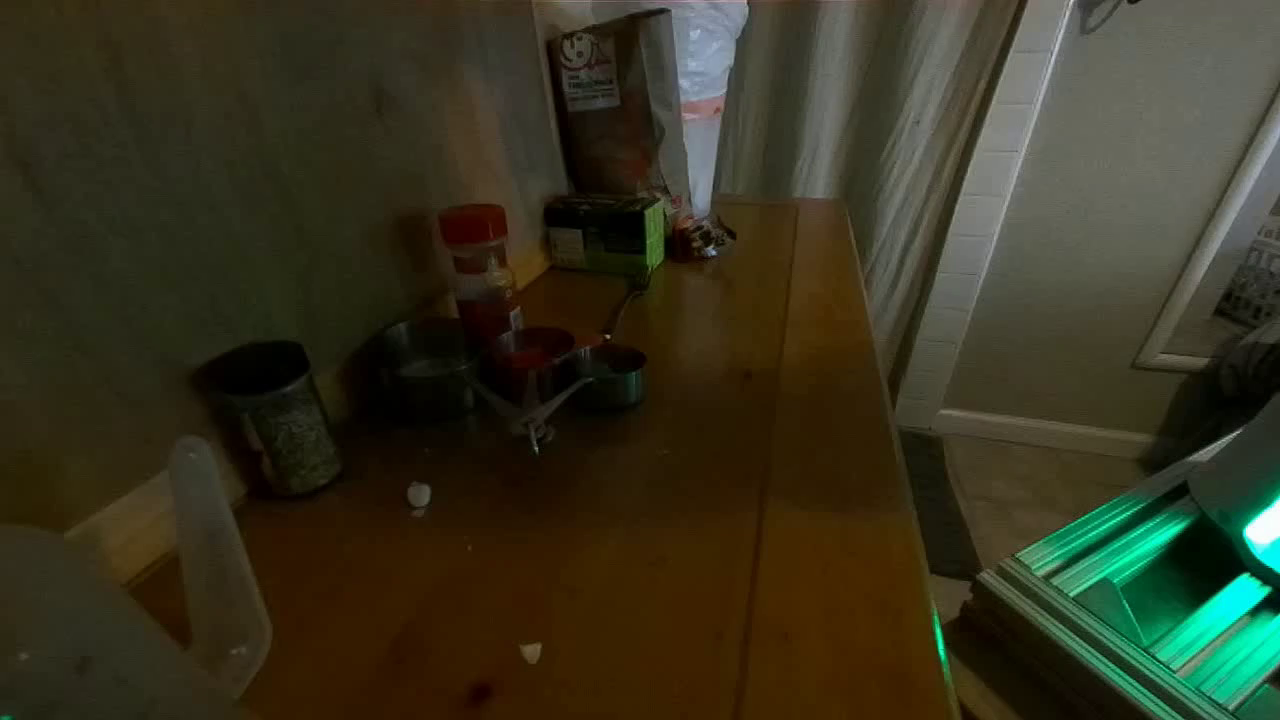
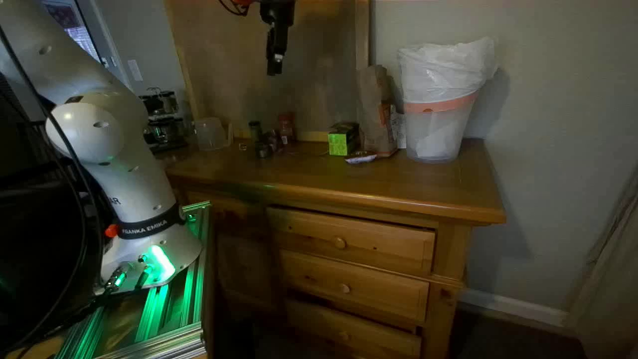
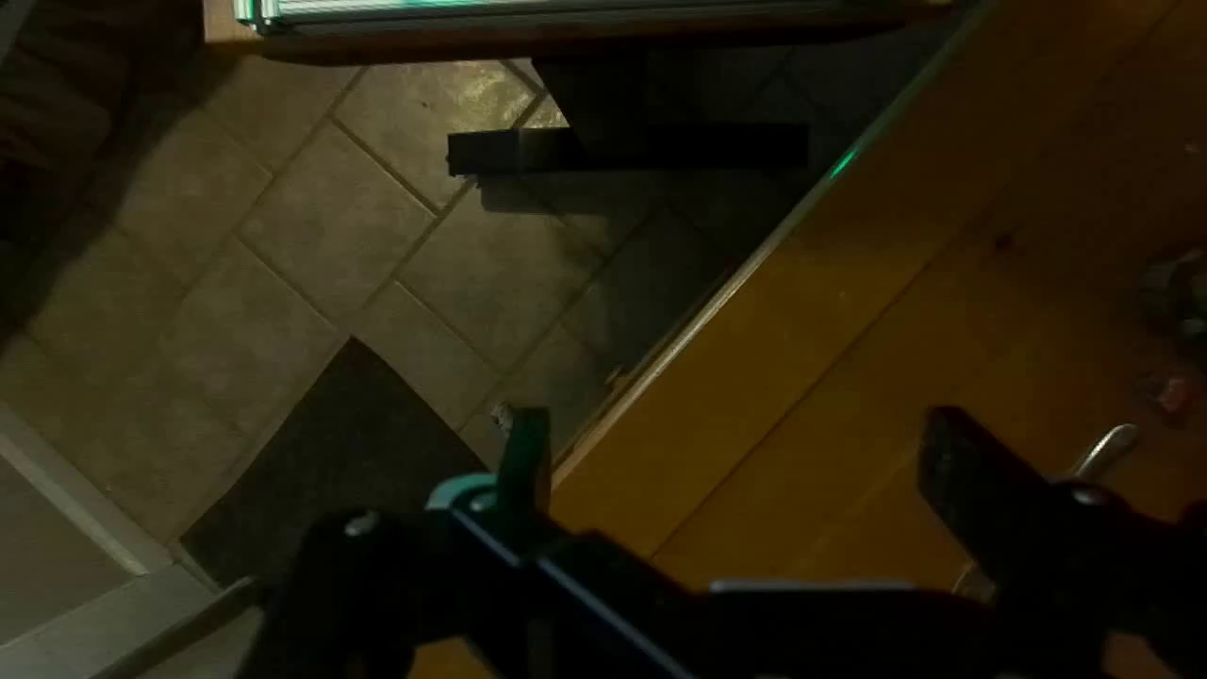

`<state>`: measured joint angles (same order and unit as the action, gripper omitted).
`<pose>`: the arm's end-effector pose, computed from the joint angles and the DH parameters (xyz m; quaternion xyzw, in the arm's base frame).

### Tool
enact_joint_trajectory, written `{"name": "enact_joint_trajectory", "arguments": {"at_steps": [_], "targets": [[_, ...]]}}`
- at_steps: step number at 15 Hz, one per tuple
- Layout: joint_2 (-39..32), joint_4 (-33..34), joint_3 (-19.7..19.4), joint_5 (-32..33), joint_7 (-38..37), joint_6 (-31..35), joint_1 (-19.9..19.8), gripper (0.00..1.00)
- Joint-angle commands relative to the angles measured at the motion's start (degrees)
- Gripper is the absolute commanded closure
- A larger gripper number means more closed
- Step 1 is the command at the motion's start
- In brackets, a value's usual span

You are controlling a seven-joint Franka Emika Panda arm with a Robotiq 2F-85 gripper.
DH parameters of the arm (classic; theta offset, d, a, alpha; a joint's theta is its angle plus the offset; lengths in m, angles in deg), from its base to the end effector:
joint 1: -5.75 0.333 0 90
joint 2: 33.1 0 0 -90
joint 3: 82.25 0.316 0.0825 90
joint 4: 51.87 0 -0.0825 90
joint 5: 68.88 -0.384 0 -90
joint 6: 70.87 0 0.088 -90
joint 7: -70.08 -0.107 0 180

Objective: Put the snack packet on the tea box

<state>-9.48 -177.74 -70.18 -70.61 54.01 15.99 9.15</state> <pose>0.3822 0.1188 0.5241 0.9899 -0.0207 -0.1259 0.0619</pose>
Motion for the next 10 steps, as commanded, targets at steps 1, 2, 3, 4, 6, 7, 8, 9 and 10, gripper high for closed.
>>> {"name": "enact_joint_trajectory", "arguments": {"at_steps": [1,2,3,4,6,7,8,9,10], "targets": [[-0.1,0.1,-0.6,0.2,-0.2,-0.1,0.7,0.0],[-0.1,0.1,-0.6,0.2,-0.2,-0.1,0.7,0.0],[-0.1,0.1,-0.6,0.2,-0.2,-0.1,0.7,0.0],[-0.1,0.1,-0.6,0.2,-0.2,-0.1,0.7,0.0],[-2.6,0.5,-2.9,-1.5,1.8,2.0,-0.3,0.0],[-3.8,0.2,-4.3,-2.5,3.0,4.0,-0.7,0.0],[-5.7,0.0,-6.1,-4.3,3.8,6.0,-1.3,0.0],[-7.4,0.1,-7.4,-5.9,4.0,7.5,-1.7,0.0],[-9.5,0.5,-9.0,-7.6,7.1,8.5,-1.6,0.0]]}}
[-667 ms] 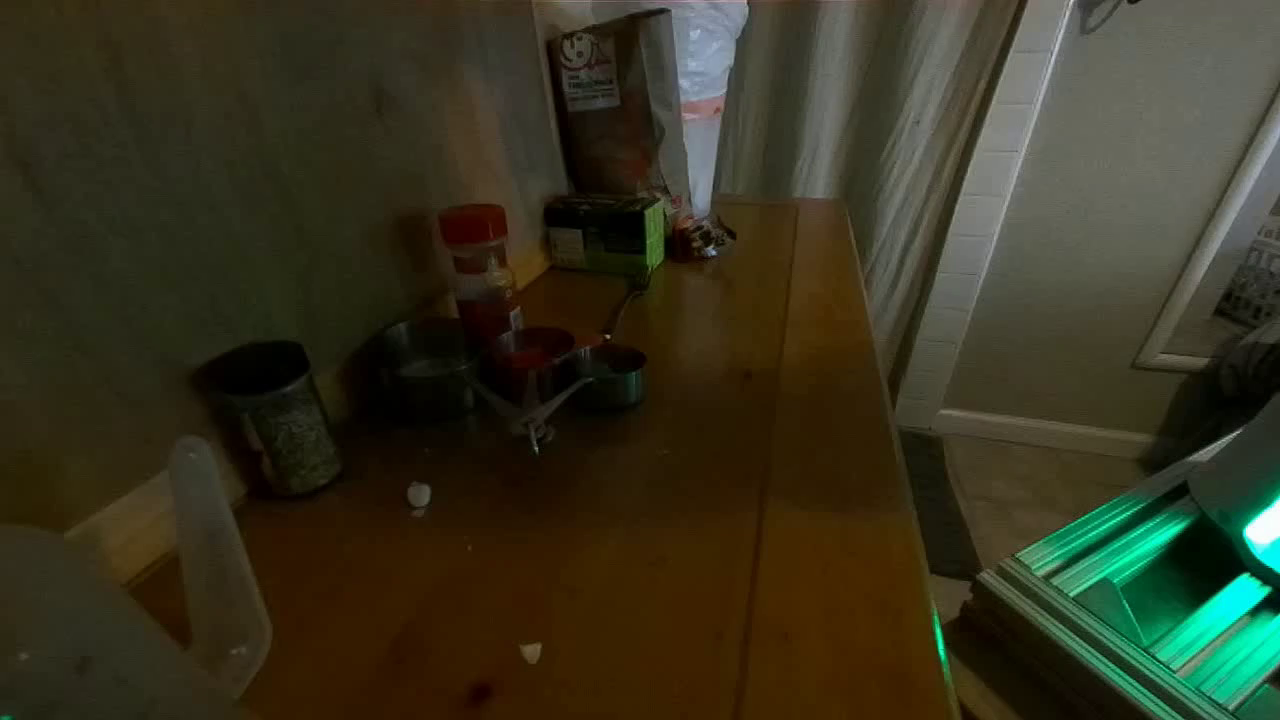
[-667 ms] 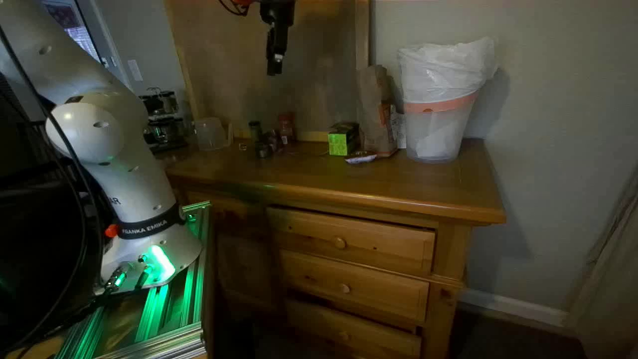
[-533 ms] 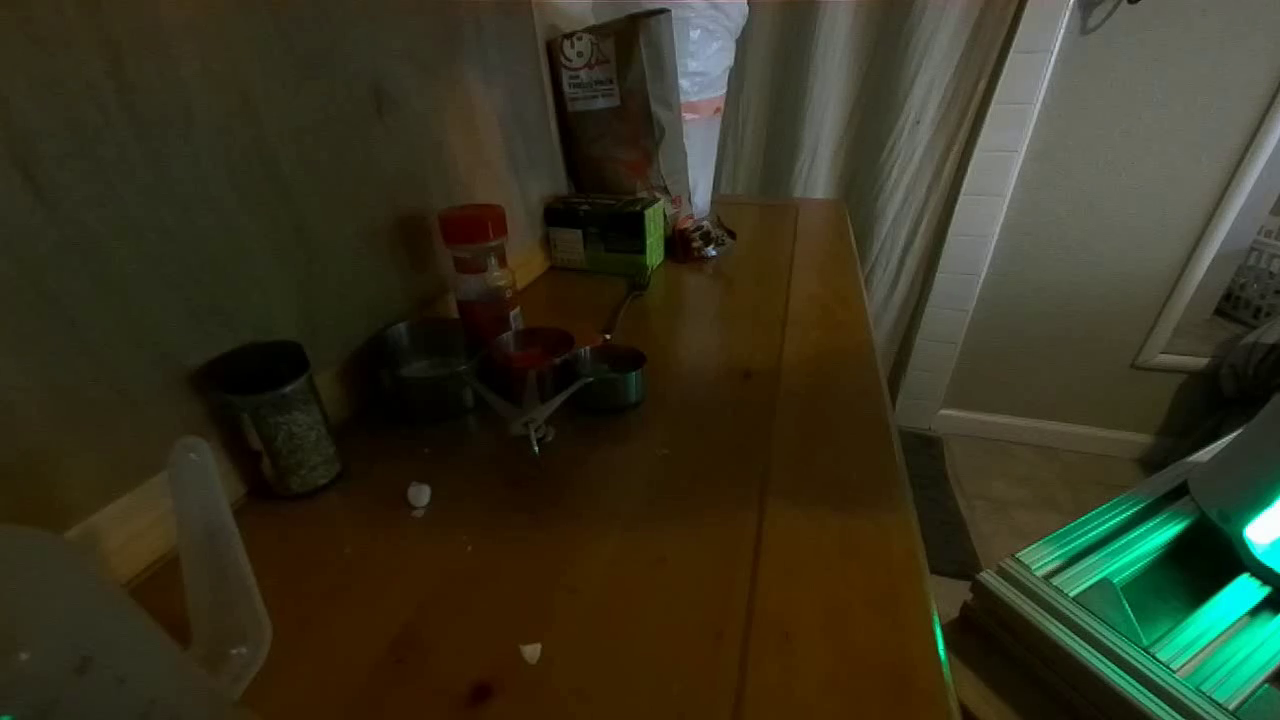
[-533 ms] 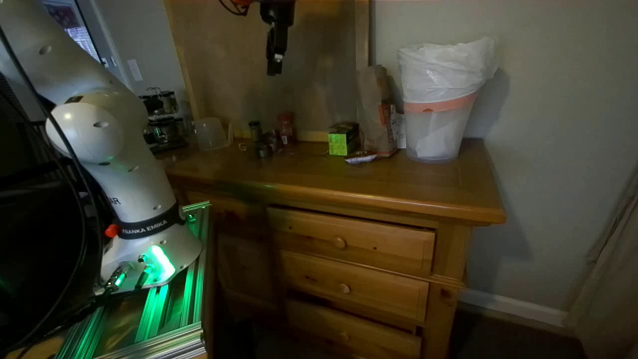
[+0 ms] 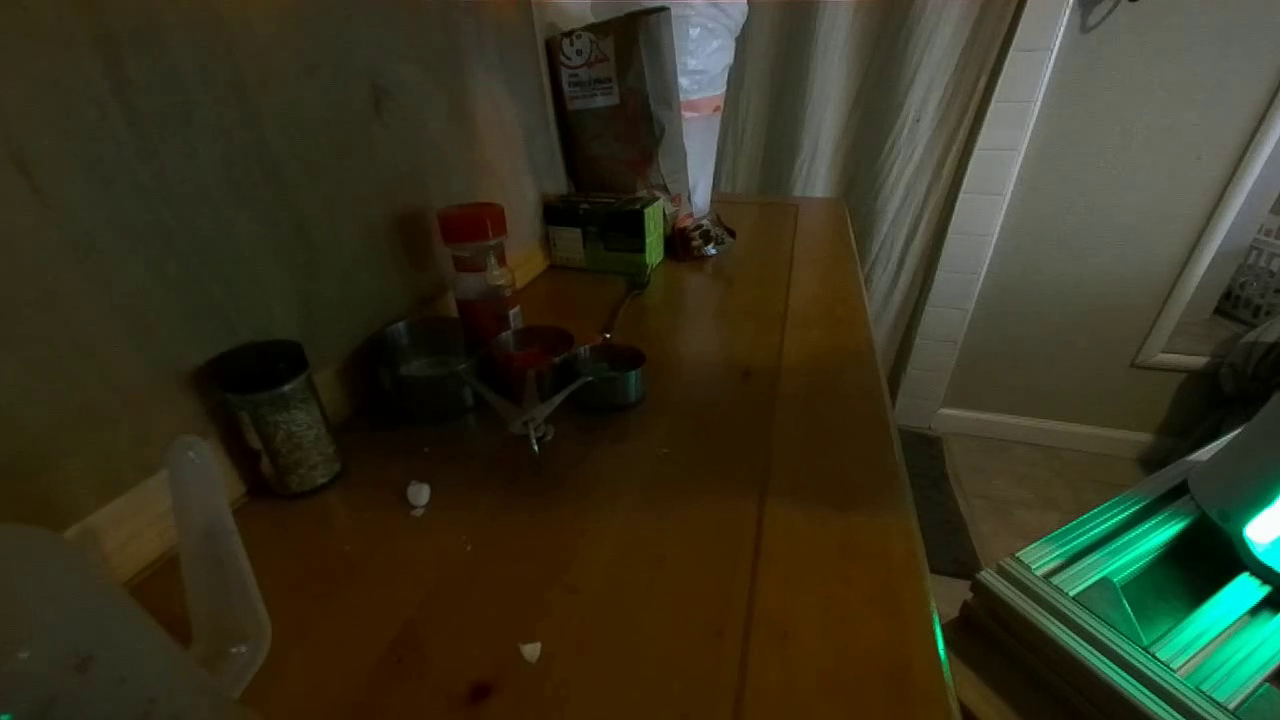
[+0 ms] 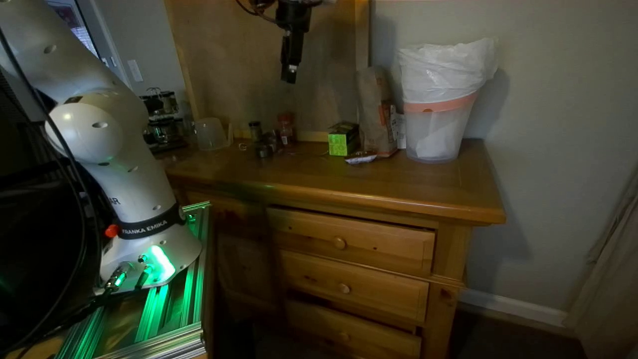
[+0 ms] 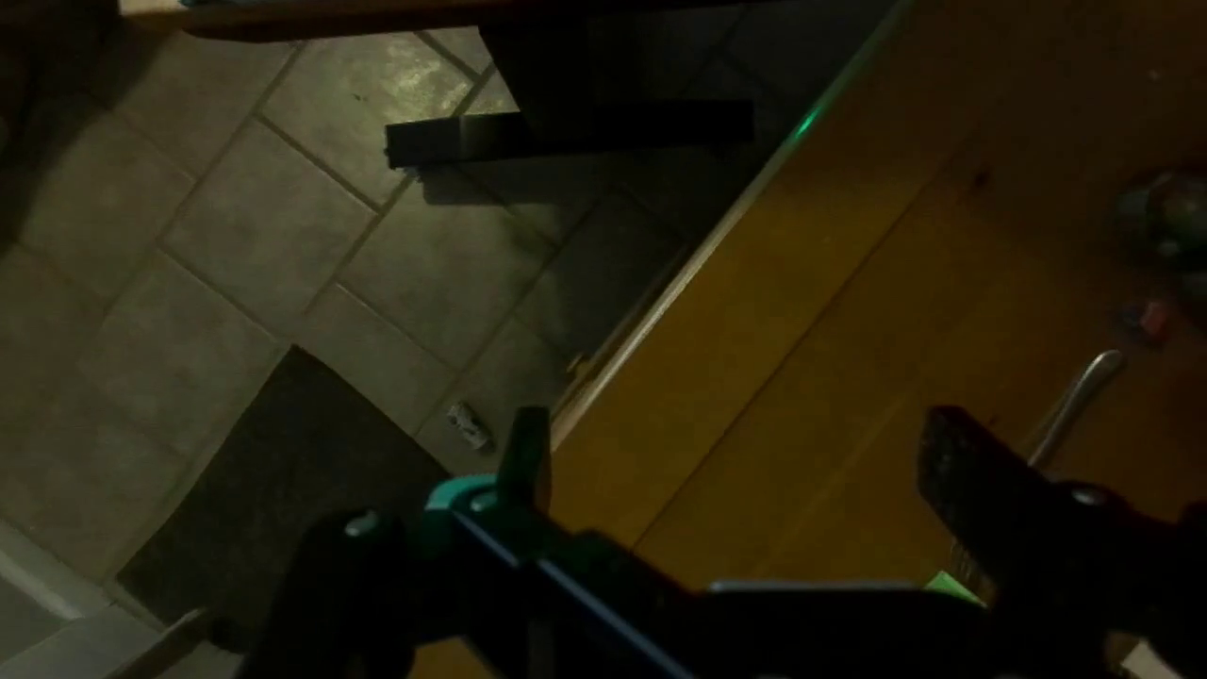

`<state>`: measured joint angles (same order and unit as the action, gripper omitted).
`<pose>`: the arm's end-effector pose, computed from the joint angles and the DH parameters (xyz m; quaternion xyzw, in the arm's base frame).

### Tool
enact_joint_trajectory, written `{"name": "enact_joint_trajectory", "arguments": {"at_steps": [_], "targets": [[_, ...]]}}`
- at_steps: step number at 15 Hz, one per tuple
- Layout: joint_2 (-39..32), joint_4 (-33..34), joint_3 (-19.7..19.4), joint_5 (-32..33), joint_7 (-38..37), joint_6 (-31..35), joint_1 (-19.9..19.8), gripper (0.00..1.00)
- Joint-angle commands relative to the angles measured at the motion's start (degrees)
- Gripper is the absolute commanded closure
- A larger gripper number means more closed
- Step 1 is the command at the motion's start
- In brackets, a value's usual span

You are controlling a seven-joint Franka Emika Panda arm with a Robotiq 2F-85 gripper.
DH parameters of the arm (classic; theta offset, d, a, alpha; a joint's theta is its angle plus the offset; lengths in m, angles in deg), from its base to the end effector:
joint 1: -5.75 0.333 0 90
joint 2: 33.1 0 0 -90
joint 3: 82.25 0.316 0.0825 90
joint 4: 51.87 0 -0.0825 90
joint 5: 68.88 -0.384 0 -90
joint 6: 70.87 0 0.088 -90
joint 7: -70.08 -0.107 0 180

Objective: Put the snack packet on the tea box

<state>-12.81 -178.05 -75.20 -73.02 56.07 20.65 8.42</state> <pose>0.4110 0.0823 0.5055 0.9907 -0.0491 -0.1264 0.0112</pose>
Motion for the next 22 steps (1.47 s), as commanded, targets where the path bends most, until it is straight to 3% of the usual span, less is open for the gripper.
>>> {"name": "enact_joint_trajectory", "arguments": {"at_steps": [1,3,5,6,10,12,19,21,22], "targets": [[-8.0,1.2,-5.3,-6.9,7.9,4.5,-0.9,0.0],[-13.1,2.8,-7.0,-11.0,9.6,4.6,-1.3,0.0],[-17.7,3.4,-6.8,-11.1,5.1,5.4,-1.8,0.0],[-12.8,0.7,-6.7,-8.8,7.0,5.4,-1.7,0.0],[-17.7,2.2,-6.8,-9.4,6.2,5.8,-1.8,0.0],[-16.1,-0.5,-7.3,-13.9,5.9,14.1,-2.2,0.0],[-22.1,-4.6,-7.7,-28.6,16.0,36.1,-2.3,0.0],[-25.5,-3.8,-7.3,-28.9,15.1,37.2,-2.2,0.0],[-22.5,-4.4,-7.5,-26.8,14.1,35.0,-2.5,0.0]]}}
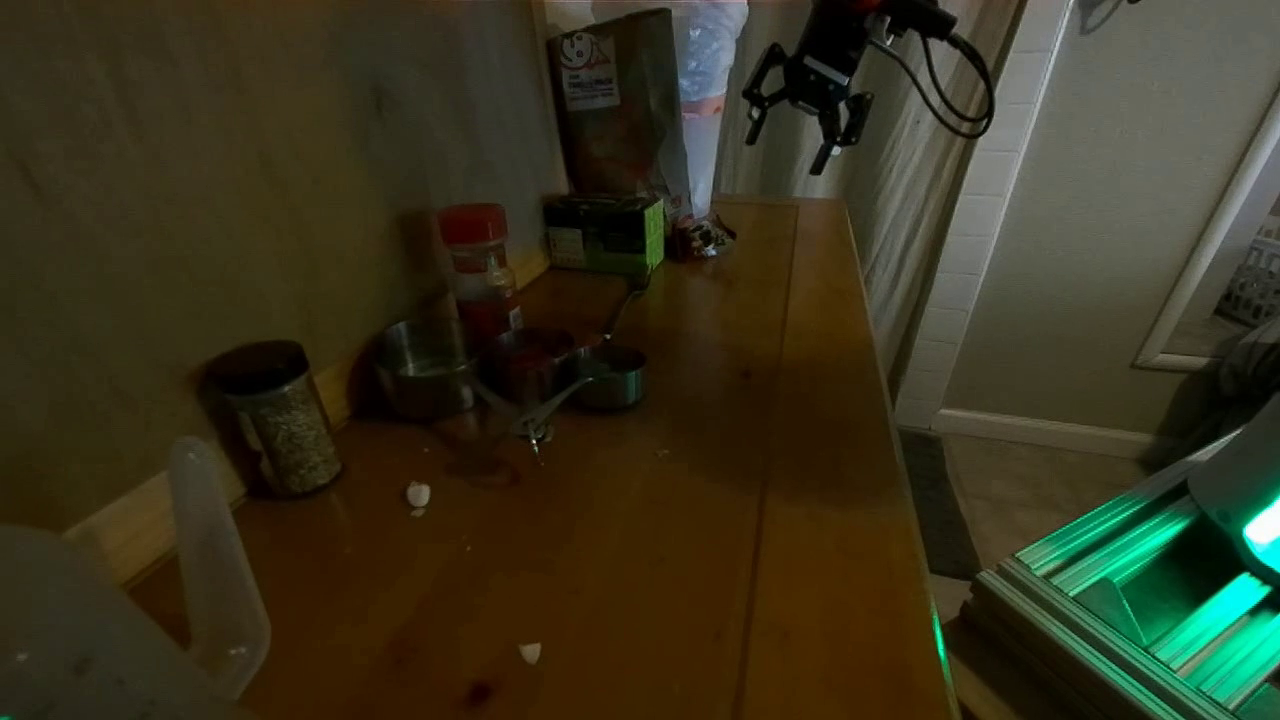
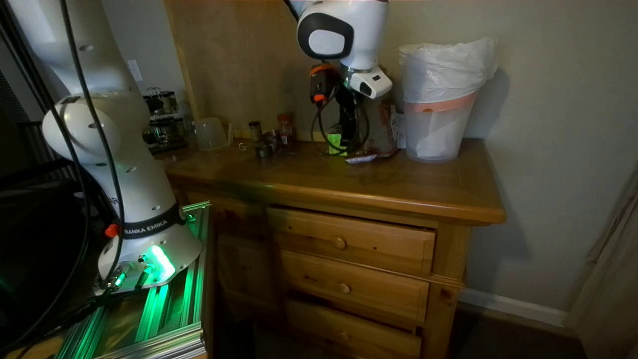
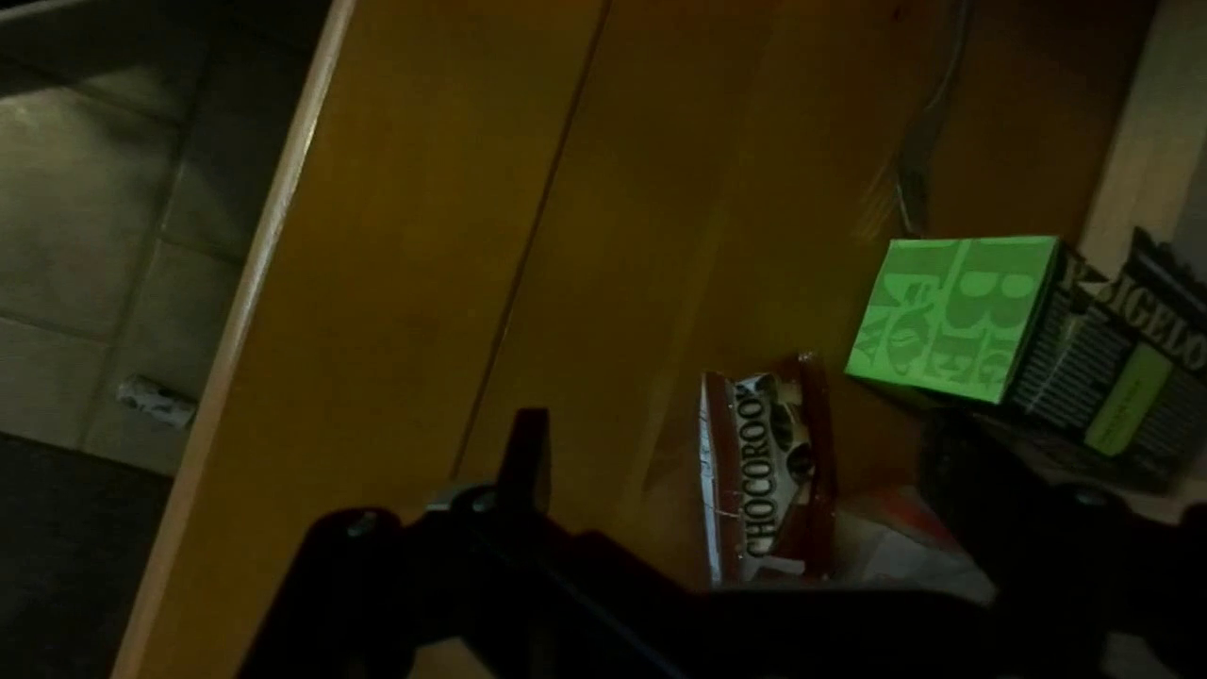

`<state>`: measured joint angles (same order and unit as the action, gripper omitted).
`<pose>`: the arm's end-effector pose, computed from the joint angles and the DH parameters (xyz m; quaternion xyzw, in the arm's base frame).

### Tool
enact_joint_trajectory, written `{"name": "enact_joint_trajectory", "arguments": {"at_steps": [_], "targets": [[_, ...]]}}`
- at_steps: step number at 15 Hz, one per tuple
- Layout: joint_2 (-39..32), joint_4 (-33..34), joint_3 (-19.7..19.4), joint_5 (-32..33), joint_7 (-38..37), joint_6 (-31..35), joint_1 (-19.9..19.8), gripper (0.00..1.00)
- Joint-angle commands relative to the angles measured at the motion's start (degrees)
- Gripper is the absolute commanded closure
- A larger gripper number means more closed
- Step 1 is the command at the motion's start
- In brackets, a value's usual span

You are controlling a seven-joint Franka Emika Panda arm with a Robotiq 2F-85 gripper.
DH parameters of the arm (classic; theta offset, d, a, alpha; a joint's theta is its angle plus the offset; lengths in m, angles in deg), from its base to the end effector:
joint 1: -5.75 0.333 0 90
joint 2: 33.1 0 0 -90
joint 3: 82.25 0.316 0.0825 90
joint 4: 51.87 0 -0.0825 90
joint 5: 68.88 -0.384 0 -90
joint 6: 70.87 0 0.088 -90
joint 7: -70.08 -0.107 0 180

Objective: Put the snack packet on the tea box

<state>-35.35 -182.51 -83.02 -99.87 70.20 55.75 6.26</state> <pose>0.5114 0.0149 0.3321 -0.9621 0.1720 0.0520 0.2053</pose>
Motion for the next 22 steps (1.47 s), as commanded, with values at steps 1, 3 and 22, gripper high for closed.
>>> {"name": "enact_joint_trajectory", "arguments": {"at_steps": [1,3,22], "targets": [[-1.3,0.1,0.5,-0.1,-0.1,0.6,-0.4,0.0],[-2.8,0.3,0.7,-0.1,-0.1,1.3,-0.4,0.0],[-14.7,4.5,3.9,-20.9,10.3,13.1,-0.4,0.45]]}}
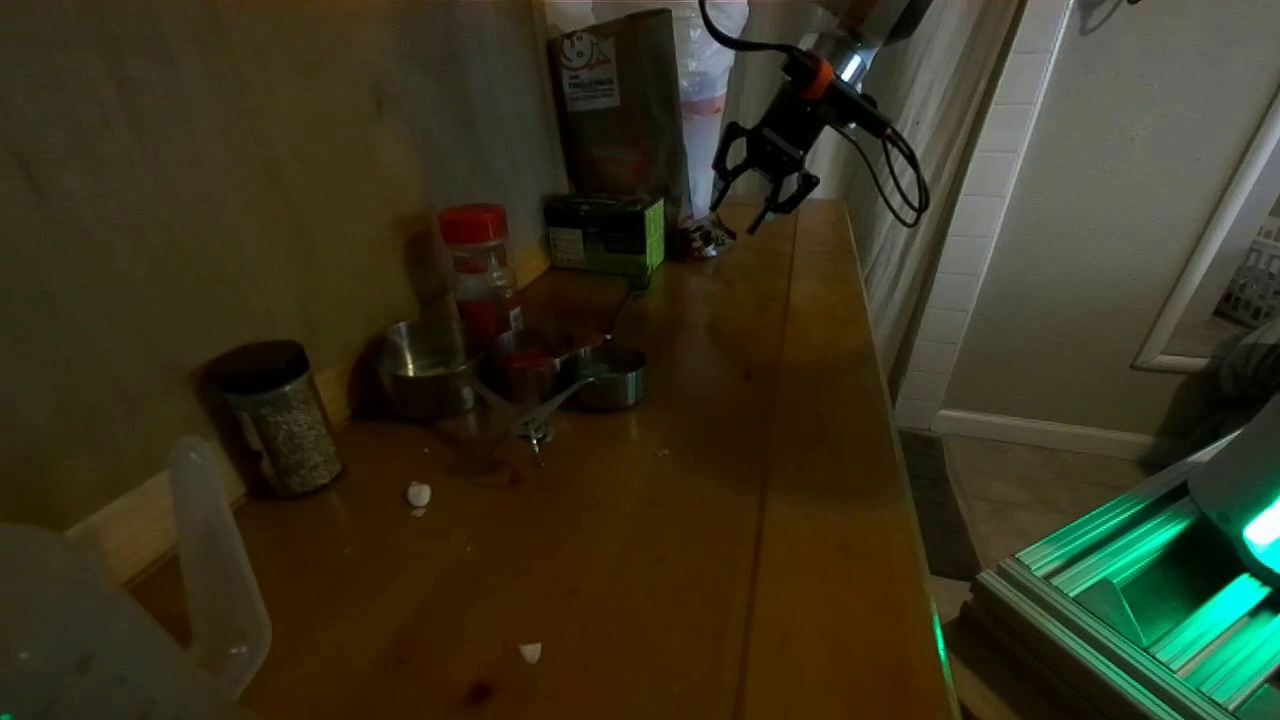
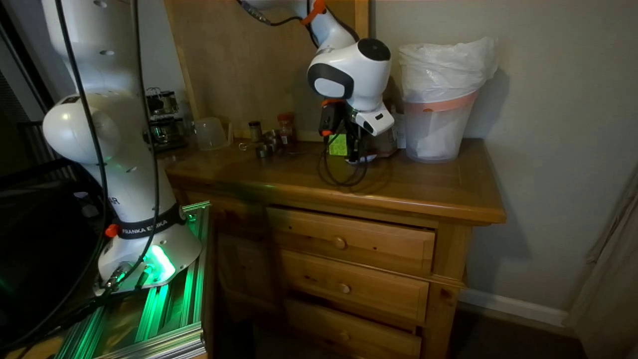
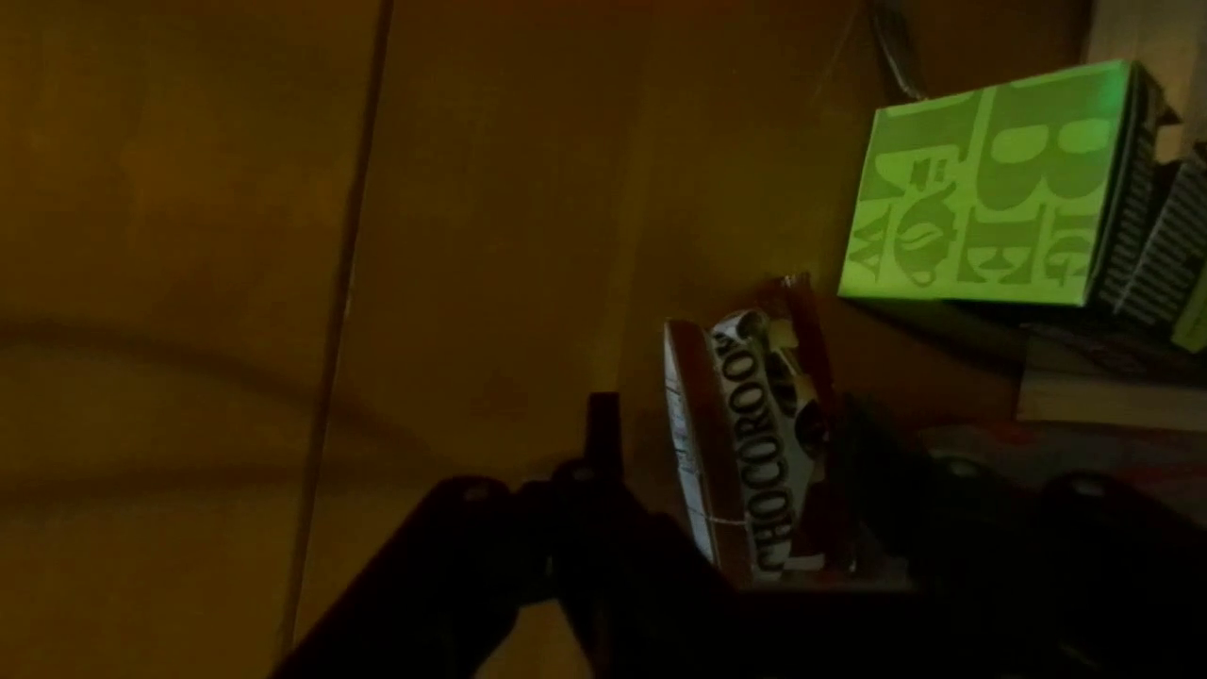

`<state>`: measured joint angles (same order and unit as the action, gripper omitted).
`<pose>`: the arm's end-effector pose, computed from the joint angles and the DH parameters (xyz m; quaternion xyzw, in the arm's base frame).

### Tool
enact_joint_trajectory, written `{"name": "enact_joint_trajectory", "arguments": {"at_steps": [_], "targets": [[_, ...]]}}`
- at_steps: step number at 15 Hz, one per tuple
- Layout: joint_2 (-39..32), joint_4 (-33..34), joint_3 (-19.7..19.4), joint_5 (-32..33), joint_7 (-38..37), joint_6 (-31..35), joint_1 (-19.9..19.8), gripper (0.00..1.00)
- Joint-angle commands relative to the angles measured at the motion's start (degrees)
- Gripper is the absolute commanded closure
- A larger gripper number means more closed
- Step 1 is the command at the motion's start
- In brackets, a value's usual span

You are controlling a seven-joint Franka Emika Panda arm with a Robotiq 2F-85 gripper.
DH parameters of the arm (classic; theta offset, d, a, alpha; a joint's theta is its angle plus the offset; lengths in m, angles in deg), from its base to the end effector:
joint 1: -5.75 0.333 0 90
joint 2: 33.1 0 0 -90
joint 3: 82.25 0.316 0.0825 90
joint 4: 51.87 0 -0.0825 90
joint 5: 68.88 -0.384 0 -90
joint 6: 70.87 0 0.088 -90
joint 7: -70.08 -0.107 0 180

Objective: Put the snack packet on the tea box

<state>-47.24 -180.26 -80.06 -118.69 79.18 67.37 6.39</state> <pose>0.5368 0.0310 0.2528 -0.9338 0.2289 0.0203 0.2743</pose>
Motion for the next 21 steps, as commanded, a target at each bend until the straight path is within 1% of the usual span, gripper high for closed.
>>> {"name": "enact_joint_trajectory", "arguments": {"at_steps": [1,2,4,6,7,8,9,13,15,18,21], "targets": [[-3.3,2.6,1.0,-1.8,1.2,1.4,-0.5,0.47],[-3.7,2.9,1.1,-1.8,1.2,1.6,-0.5,0.68],[-4.1,3.1,1.2,-1.7,1.2,2.0,-0.5,0.73],[-4.2,3.3,1.3,-1.7,1.2,2.3,-0.6,0.86],[-4.2,3.3,1.4,-1.8,1.3,2.5,-0.6,0.95],[-4.1,3.3,1.4,-1.9,1.4,2.6,-0.6,0.99],[-3.9,3.1,1.5,-1.9,1.5,2.7,-0.6,1.0],[-0.7,1.0,1.4,-0.9,1.7,2.4,-0.6,1.0],[2.5,-1.0,0.9,1.6,2.0,-1.3,-1.0,1.0],[9.0,-5.5,0.0,4.1,6.8,-8.9,-2.3,1.0],[16.1,-9.5,-1.8,6.9,10.6,-16.3,-3.3,1.0]]}}
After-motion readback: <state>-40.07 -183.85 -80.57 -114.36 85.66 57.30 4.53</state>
